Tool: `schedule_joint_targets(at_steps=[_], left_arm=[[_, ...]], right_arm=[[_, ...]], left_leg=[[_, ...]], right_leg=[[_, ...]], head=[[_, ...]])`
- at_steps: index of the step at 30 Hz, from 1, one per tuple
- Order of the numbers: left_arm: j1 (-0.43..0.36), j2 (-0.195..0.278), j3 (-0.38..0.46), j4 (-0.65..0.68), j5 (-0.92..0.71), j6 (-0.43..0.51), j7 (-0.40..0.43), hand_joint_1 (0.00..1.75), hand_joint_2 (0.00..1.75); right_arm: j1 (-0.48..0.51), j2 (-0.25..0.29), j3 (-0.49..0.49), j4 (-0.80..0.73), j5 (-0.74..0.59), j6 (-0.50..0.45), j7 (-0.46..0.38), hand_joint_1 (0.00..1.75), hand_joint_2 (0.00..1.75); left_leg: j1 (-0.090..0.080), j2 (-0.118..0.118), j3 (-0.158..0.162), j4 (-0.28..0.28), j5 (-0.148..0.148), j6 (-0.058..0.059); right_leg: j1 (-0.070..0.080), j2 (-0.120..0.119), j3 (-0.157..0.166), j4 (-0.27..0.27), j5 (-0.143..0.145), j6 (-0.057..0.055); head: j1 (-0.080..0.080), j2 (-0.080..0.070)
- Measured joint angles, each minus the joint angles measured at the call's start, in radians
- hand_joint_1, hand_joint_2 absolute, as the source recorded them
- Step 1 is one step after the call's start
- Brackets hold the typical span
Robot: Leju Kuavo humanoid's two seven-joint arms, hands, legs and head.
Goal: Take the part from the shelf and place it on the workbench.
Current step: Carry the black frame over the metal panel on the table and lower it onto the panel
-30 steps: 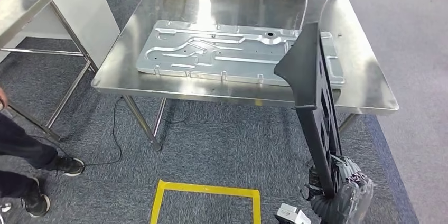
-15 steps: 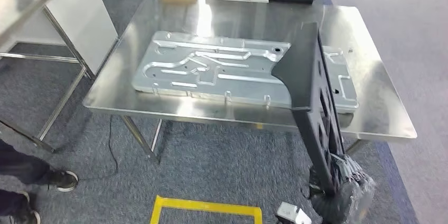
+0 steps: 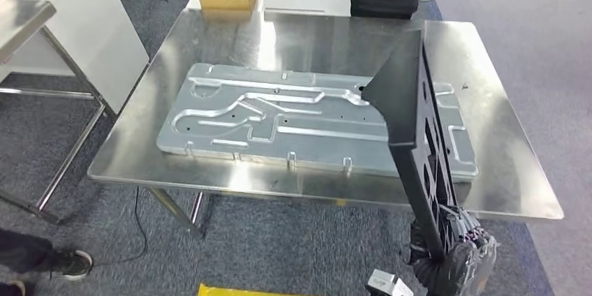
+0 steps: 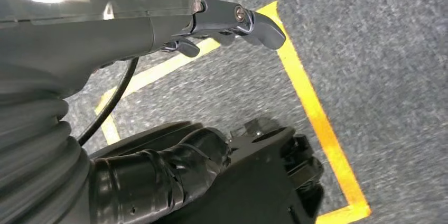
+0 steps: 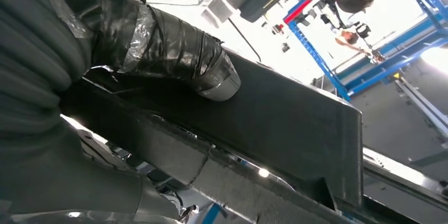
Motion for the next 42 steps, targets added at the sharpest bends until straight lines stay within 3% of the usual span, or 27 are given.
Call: schedule_joint_targets(at_steps=[4, 5, 7, 8, 9, 10, 12, 13, 14, 16, 19, 21, 23, 24, 25, 27, 29, 31, 33, 35, 38, 39, 40, 41, 42], left_arm=[[-0.001, 0.000, -0.001, 0.000, -0.002, -0.001, -0.002, 0.00, 1.75], [-0.003, 0.000, -0.001, 0.000, -0.003, -0.001, -0.003, 0.00, 1.75], [-0.005, 0.000, -0.001, 0.000, -0.003, -0.001, -0.003, 0.00, 1.75], [-0.006, 0.000, -0.001, 0.000, -0.004, -0.001, -0.003, 0.00, 1.75], [-0.006, 0.000, -0.001, 0.000, -0.004, -0.001, -0.003, 0.00, 1.75], [-0.005, 0.000, -0.001, 0.000, -0.004, -0.001, -0.003, 0.00, 1.75], [-0.003, -0.001, -0.001, 0.000, -0.004, -0.001, -0.003, 0.00, 1.75], [-0.004, -0.002, -0.001, 0.000, -0.004, -0.001, -0.003, 0.00, 1.75], [-0.005, -0.003, -0.002, 0.000, -0.004, -0.001, -0.003, 0.00, 1.75], [-0.008, -0.003, -0.002, 0.000, -0.004, -0.001, -0.003, 0.00, 1.75], [-0.010, -0.003, -0.002, 0.000, -0.003, -0.004, -0.005, 0.00, 1.75], [-0.010, -0.003, -0.002, 0.000, 0.000, -0.010, -0.011, 0.00, 1.75], [-0.009, -0.003, -0.001, 0.000, 0.002, -0.018, -0.020, 0.00, 1.75], [-0.008, -0.003, -0.001, 0.000, 0.002, -0.021, -0.024, 0.00, 1.75], [-0.007, -0.003, -0.001, 0.000, 0.002, -0.024, -0.028, 0.00, 1.75], [-0.006, -0.002, -0.001, 0.000, 0.002, -0.031, -0.032, 0.00, 1.75], [-0.007, -0.001, -0.001, 0.000, 0.001, -0.035, -0.032, 0.00, 0.87], [-0.009, 0.000, -0.001, 0.000, -0.001, -0.030, -0.026, 0.00, 0.00], [-0.008, 0.000, -0.002, 0.000, -0.009, -0.019, -0.014, 0.00, 0.00], [-0.008, 0.000, -0.006, 0.000, -0.028, -0.008, 0.000, 0.00, 0.00], [-0.014, -0.002, -0.020, 0.000, -0.060, -0.002, 0.014, 0.00, 0.00], [-0.015, -0.002, -0.026, 0.000, -0.070, -0.003, 0.019, 0.00, 0.00], [-0.017, -0.002, -0.032, 0.000, -0.079, -0.005, 0.024, 0.00, 0.00], [-0.018, -0.002, -0.038, 0.000, -0.087, -0.008, 0.029, 0.00, 0.00], [-0.020, -0.003, -0.044, 0.000, -0.094, -0.013, 0.033, 0.00, 0.00]], right_arm=[[-0.001, 0.000, 0.000, -0.002, -0.001, 0.000, 0.000, 1.75, 1.75], [-0.002, 0.000, 0.000, -0.003, -0.002, 0.000, 0.000, 1.75, 1.75], [-0.002, 0.000, 0.000, -0.003, -0.002, 0.000, 0.000, 1.75, 1.75], [-0.002, 0.000, 0.000, -0.003, -0.002, 0.000, 0.000, 1.75, 1.75], [-0.001, 0.000, 0.000, -0.003, -0.002, 0.000, 0.000, 1.75, 1.75], [-0.001, 0.000, 0.000, -0.002, -0.002, 0.000, 0.000, 1.75, 1.75], [-0.001, -0.001, 0.000, -0.002, -0.002, 0.000, 0.000, 1.75, 1.75], [-0.001, -0.001, 0.000, -0.002, -0.002, 0.000, 0.000, 1.75, 1.75], [-0.002, -0.001, 0.000, -0.002, -0.002, 0.000, 0.000, 1.75, 1.75], [-0.001, -0.001, 0.000, -0.002, -0.003, 0.000, 0.000, 1.75, 1.75], [-0.001, -0.001, 0.000, -0.003, -0.003, 0.000, 0.000, 1.75, 1.75], [-0.002, -0.001, 0.000, -0.003, -0.003, 0.000, 0.000, 1.75, 1.75], [-0.003, -0.001, 0.000, -0.003, -0.005, 0.000, 0.000, 1.73, 1.75], [-0.003, -0.001, 0.000, -0.003, -0.006, 0.000, 0.000, 1.73, 1.75], [-0.003, -0.001, 0.000, -0.002, -0.008, 0.000, 0.000, 1.72, 1.75], [-0.003, -0.001, 0.000, -0.002, -0.011, 0.000, 0.000, 1.72, 1.75], [-0.005, -0.002, 0.000, -0.002, -0.011, 0.000, 0.000, 1.71, 1.75], [-0.011, -0.003, 0.000, -0.001, -0.004, 0.000, 0.003, 1.71, 1.75], [-0.020, -0.005, 0.000, 0.000, 0.031, 0.000, 0.007, 1.72, 1.75], [-0.042, -0.006, -0.003, 0.000, 0.118, 0.000, 0.009, 1.74, 1.75], [-0.102, -0.006, -0.017, 0.005, 0.310, 0.000, 0.022, 1.74, 1.75], [-0.128, -0.008, -0.022, 0.011, 0.374, 0.000, 0.040, 1.74, 1.75], [-0.160, -0.011, -0.026, 0.019, 0.445, 0.000, 0.068, 1.74, 1.75], [-0.194, -0.018, -0.028, 0.029, 0.514, 0.000, 0.109, 1.75, 1.75], [-0.230, -0.028, -0.027, 0.039, 0.577, 0.000, 0.157, 1.75, 1.75]], left_leg=[[-0.001, 0.000, 0.016, -0.017, 0.000, 0.024], [0.001, 0.001, 0.023, -0.024, -0.002, 0.029], [0.001, 0.001, 0.034, -0.028, -0.011, 0.035], [0.001, 0.001, 0.040, -0.029, -0.016, 0.036], [0.001, 0.000, 0.047, -0.028, -0.023, 0.036], [0.001, -0.001, 0.057, -0.028, -0.030, 0.036], [0.002, -0.002, 0.079, -0.029, -0.047, 0.030], [0.001, -0.004, 0.088, -0.028, -0.055, 0.025], [0.001, -0.005, 0.093, -0.027, -0.061, 0.019], [-0.001, -0.005, 0.095, -0.030, -0.064, 0.008], [0.000, -0.002, 0.090, -0.016, -0.082, -0.007], [0.001, -0.002, 0.048, 0.074, -0.130, -0.012], [0.001, -0.001, -0.021, 0.200, -0.175, -0.014], [0.001, -0.001, -0.045, 0.235, -0.176, -0.014], [0.001, -0.001, -0.052, 0.235, -0.156, -0.013], [0.001, -0.001, -0.015, 0.130, -0.076, -0.005], [-0.003, -0.001, 0.034, 0.017, -0.027, 0.005], [-0.008, -0.002, 0.049, -0.020, -0.027, 0.011], [-0.005, -0.002, 0.053, -0.035, -0.023, 0.018], [0.001, 0.000, 0.062, -0.050, -0.017, 0.027], [0.002, 0.005, 0.066, -0.056, -0.014, 0.032], [0.002, 0.005, 0.066, -0.055, -0.015, 0.032], [0.003, 0.005, 0.066, -0.053, -0.016, 0.032], [0.003, 0.005, 0.067, -0.051, -0.017, 0.031], [0.005, 0.003, 0.068, -0.048, -0.019, 0.029]], right_leg=[[-0.006, -0.003, -0.004, 0.023, -0.034, 0.021], [-0.008, -0.004, -0.024, 0.064, -0.054, 0.025], [-0.011, -0.006, -0.104, 0.196, -0.101, 0.034], [-0.013, -0.007, -0.147, 0.254, -0.109, 0.037], [-0.014, -0.007, -0.177, 0.281, -0.098, 0.039], [-0.015, -0.007, -0.188, 0.270, -0.065, 0.040], [-0.017, -0.008, -0.163, 0.160, 0.034, 0.038], [-0.014, -0.008, -0.145, 0.103, 0.071, 0.036], [-0.011, -0.008, -0.131, 0.060, 0.089, 0.031], [-0.004, -0.007, -0.124, 0.034, 0.086, 0.022], [-0.010, -0.007, -0.115, 0.016, 0.085, 0.005], [-0.011, -0.011, -0.105, 0.007, 0.083, -0.005], [-0.007, -0.014, -0.100, 0.007, 0.079, -0.012], [-0.005, -0.014, -0.097, 0.007, 0.077, -0.015], [-0.003, -0.014, -0.094, 0.007, 0.074, -0.016], [-0.001, -0.012, -0.082, 0.007, 0.066, -0.016], [0.003, -0.010, -0.075, 0.009, 0.059, -0.011], [0.004, -0.010, -0.077, 0.009, 0.057, -0.003], [0.003, -0.010, -0.078, 0.007, 0.057, 0.006], [0.002, -0.011, -0.091, 0.038, 0.035, 0.016], [-0.006, -0.012, -0.176, 0.207, -0.040, 0.029], [-0.009, -0.012, -0.203, 0.253, -0.048, 0.033], [-0.013, -0.012, -0.215, 0.267, -0.037, 0.036], [-0.017, -0.012, -0.208, 0.242, -0.007, 0.038], [-0.021, -0.013, -0.183, 0.183, 0.034, 0.040]], head=[[-0.001, 0.000], [0.000, 0.000], [0.000, 0.000], [0.000, 0.000], [0.000, 0.000], [0.000, 0.000], [0.000, 0.000], [0.000, 0.000], [0.000, 0.000], [0.000, 0.000], [0.000, 0.000], [-0.001, 0.000], [-0.001, 0.000], [-0.001, 0.000], [-0.001, 0.000], [-0.001, 0.000], [-0.001, 0.000], [-0.001, 0.000], [-0.001, 0.000], [0.000, 0.000], [0.001, 0.000], [0.002, 0.000], [0.001, 0.000], [0.002, 0.000], [0.002, 0.000]])
